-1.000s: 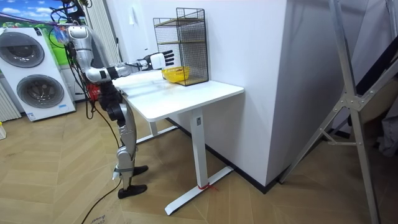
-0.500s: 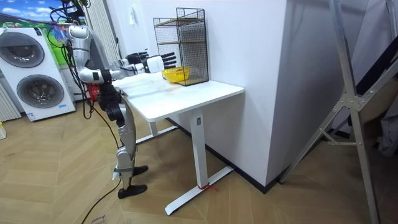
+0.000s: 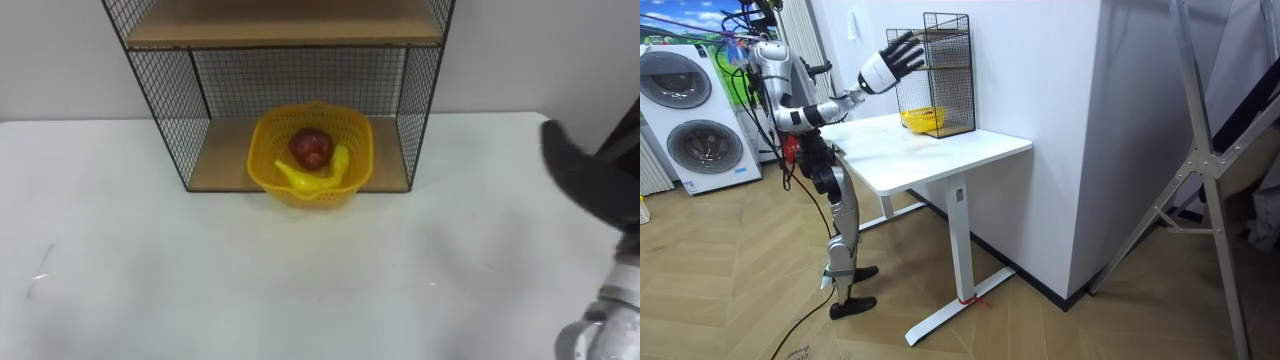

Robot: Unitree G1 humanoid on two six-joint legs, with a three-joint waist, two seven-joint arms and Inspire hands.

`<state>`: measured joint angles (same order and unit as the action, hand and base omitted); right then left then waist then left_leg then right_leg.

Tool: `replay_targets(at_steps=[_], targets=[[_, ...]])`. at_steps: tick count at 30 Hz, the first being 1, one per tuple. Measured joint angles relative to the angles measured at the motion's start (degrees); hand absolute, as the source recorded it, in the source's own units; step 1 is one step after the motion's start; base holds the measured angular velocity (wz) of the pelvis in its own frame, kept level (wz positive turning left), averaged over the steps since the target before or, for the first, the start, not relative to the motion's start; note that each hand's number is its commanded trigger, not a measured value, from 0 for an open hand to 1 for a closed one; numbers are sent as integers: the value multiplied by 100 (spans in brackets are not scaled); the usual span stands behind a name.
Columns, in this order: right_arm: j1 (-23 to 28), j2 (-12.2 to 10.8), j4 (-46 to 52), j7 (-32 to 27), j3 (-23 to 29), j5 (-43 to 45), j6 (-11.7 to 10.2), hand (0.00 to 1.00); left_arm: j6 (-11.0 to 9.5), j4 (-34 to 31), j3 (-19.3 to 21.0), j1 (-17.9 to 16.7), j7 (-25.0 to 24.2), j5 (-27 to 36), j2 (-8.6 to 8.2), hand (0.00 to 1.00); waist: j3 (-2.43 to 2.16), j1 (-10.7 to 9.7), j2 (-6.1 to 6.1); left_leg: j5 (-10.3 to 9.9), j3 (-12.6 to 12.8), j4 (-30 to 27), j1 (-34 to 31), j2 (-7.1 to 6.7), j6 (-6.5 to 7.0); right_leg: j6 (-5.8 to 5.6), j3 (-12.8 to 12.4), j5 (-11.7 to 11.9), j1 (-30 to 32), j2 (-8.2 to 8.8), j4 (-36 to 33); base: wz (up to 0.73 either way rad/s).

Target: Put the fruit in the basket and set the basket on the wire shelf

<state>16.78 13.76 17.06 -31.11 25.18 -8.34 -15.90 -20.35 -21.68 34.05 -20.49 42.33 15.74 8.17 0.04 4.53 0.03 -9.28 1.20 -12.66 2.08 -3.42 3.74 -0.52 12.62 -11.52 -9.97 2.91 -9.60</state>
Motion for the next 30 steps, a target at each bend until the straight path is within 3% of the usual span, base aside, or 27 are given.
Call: replay_targets(at_steps=[3,5,7,11,12,15,18,22,25,30], targets=[[1,48,-2,-546,529,-14,-37,0,0,21,493,24,455,-1,185,0,5,12,-25,-1,-15,-11,-38,-24,-1,-1,-6,-40,12,6,15,3],[0,201,-152,-832,795,-40,-34,0,2,179,745,35,629,133,359,0,2,-17,-20,-1,-18,-32,-50,-25,0,-2,-5,-60,25,12,63,0],[37,424,-456,-1177,1091,-88,4,0,39,472,1048,-20,846,472,577,0,0,-38,-1,-7,-17,-92,-109,-23,1,-2,-4,-59,58,9,70,0],[77,513,-842,-1640,1735,-826,150,0,200,1205,1478,-195,1079,1517,799,0,-31,-119,7,-13,-28,-69,-162,-32,4,-2,-4,-57,104,13,61,1],[119,551,-1039,-1828,1914,-1093,230,0,275,1529,1567,-267,1115,2073,917,0,-28,-120,11,-16,-49,-69,-171,-40,1,-4,20,-59,103,18,56,3],[185,740,-1754,-2074,2278,-1879,513,0,490,2320,1783,-285,1159,3316,999,0,-33,-136,16,-25,-24,-66,-242,-26,-3,0,-20,-65,222,12,3,-7],[280,750,-2325,-2261,2452,-2388,718,0,649,3470,1844,-262,1227,4301,1176,0,-42,-116,33,-27,17,-6,-253,-22,-7,7,-148,-79,295,5,-61,-16],[461,773,-3142,-2317,2790,-3116,768,0,676,4689,1987,-268,1243,4800,1337,0,-40,-145,28,-68,18,-107,-358,-27,-8,9,-170,-142,422,12,-130,-3],[549,1016,-4084,-2284,3075,-3859,756,0,671,5504,2216,-284,1175,5042,1494,0,-44,-171,20,-73,4,-103,-352,-28,0,-3,-172,-149,395,26,-128,0],[691,1040,-5645,-1958,3063,-4700,723,0,664,6809,2287,-287,851,5370,1561,0,-50,-205,19,-74,7,-109,-351,-23,1,-3,-172,-154,395,27,-133,0]])
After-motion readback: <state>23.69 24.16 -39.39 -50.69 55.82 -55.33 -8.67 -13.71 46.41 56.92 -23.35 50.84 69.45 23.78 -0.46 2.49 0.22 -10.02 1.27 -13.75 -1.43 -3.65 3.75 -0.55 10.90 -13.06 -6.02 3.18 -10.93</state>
